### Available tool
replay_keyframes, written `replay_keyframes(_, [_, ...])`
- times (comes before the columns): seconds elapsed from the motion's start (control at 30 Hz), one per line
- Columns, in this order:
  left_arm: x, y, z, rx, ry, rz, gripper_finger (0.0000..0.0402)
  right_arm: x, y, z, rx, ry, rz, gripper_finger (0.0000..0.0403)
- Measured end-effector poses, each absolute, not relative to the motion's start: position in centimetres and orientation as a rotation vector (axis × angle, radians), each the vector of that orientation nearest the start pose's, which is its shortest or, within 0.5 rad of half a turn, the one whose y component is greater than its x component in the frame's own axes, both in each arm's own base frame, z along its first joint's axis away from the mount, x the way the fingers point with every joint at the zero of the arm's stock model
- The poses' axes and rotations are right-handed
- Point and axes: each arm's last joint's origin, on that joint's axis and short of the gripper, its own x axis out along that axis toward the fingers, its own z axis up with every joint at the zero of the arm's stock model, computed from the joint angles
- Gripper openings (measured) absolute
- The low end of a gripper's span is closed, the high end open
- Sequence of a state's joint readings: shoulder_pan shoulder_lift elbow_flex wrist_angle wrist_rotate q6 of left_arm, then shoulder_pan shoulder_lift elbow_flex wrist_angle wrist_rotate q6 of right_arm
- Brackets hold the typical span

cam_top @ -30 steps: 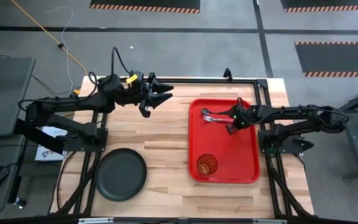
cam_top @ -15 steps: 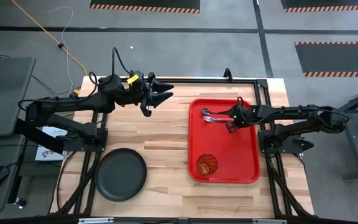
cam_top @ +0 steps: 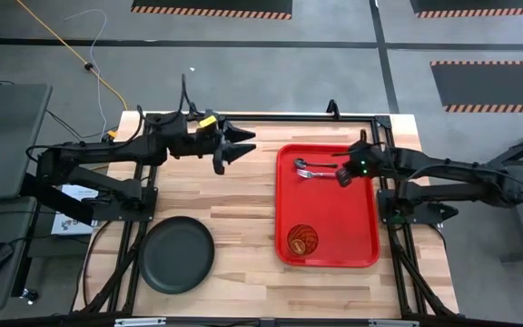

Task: Pick and place plate/cup/fork/spoon on tray
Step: Put the black plate on the red serving tray to the bottom of the red fork

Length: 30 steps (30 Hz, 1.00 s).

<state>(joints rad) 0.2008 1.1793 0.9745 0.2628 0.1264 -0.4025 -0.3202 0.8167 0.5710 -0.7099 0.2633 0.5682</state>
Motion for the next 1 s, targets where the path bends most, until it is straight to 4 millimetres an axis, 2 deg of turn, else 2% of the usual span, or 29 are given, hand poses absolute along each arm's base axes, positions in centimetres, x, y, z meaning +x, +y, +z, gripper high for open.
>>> replay_keyframes(0.1, [26.3,5.2,35.2,-0.478,0.026,0.066,0.0239,13.5,-5.3,21.9,0.552,0.759,-0.802,0.0])
replay_keyframes(0.27, [26.0,5.7,34.5,-0.495,0.129,-0.023,0.0274,13.5,-5.2,22.0,0.575,0.743,-0.801,0.0])
replay_keyframes(0.37, [25.8,5.9,34.9,-0.483,0.173,-0.072,0.0285,13.6,-5.3,22.1,0.586,0.728,-0.796,0.0])
replay_keyframes(0.5, [25.2,5.6,35.8,-0.376,0.311,-0.079,0.0289,13.7,-5.3,22.2,0.595,0.705,-0.799,0.0])
replay_keyframes(0.6, [24.7,4.5,35.4,-0.262,0.46,-0.117,0.029,13.7,-5.3,22.2,0.595,0.701,-0.799,0.0])
replay_keyframes(0.8, [23.2,1.7,32.7,-0.05,0.794,-0.161,0.029,13.7,-5.3,22.2,0.602,0.698,-0.802,0.0])
replay_keyframes(0.9, [22.8,0.3,31.1,0.07,0.92,-0.184,0.029,13.7,-5.3,22.2,0.602,0.698,-0.802,0.0])
replay_keyframes(1.0, [22.3,-1.2,28.9,0.114,1.001,-0.247,0.029,13.7,-5.3,22.2,0.602,0.697,-0.802,0.0])
